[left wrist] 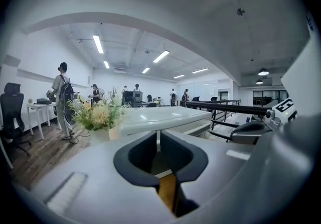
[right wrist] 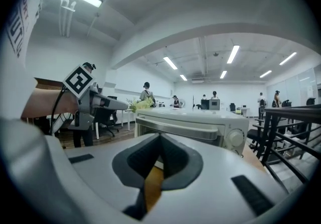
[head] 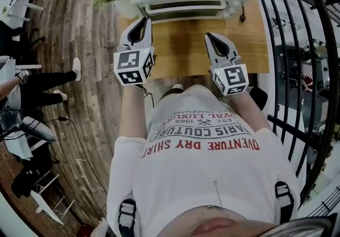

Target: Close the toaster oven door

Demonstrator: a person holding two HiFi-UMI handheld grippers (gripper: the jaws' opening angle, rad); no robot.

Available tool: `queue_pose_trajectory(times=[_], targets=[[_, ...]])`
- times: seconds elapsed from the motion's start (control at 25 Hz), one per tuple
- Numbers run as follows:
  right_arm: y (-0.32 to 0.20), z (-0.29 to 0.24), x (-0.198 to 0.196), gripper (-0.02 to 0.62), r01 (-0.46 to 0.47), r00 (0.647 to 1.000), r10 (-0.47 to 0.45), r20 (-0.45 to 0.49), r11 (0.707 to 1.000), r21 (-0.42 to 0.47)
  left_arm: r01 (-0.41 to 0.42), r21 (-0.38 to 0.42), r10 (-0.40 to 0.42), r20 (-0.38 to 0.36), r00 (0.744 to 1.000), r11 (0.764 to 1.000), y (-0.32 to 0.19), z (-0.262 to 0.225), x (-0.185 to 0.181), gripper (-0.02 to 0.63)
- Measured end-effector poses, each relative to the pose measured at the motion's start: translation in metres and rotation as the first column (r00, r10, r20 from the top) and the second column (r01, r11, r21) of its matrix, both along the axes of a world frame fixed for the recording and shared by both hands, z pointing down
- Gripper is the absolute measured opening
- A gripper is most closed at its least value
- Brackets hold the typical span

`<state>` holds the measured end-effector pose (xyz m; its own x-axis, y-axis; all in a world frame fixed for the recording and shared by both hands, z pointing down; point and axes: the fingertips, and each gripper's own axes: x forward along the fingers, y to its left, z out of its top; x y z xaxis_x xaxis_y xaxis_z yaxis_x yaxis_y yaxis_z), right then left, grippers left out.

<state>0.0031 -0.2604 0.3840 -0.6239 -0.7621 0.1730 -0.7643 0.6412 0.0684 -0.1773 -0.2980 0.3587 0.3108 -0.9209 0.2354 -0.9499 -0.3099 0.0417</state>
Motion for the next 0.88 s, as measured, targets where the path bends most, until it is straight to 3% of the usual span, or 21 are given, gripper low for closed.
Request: queue_pose_trajectory(times=[0.12,0.6,0.88], targets=[[0.010,-0.001,-0.005,0.005,0.036,0.999,-0.036,0.003,0.999,-0.001,-0.015,0.021,0.015,0.004,1.000,1.000,0.021,-0.003,0.007,0.012],[0.048,-0.023,-0.016,0.005,0.128,0.991,-0.129,0.023,0.990,0.050,-0.064,0.137,0.065,-0.002,0.998,0.988,0.106,-0.025,0.033,0.012],[0.056,-0.034,-0.016,0.005,0.146,0.988,-0.149,0.032,0.987,0.068,-0.076,0.188,0.078,-0.006,0.997,0.979,0.121,-0.048,0.045,0.012]])
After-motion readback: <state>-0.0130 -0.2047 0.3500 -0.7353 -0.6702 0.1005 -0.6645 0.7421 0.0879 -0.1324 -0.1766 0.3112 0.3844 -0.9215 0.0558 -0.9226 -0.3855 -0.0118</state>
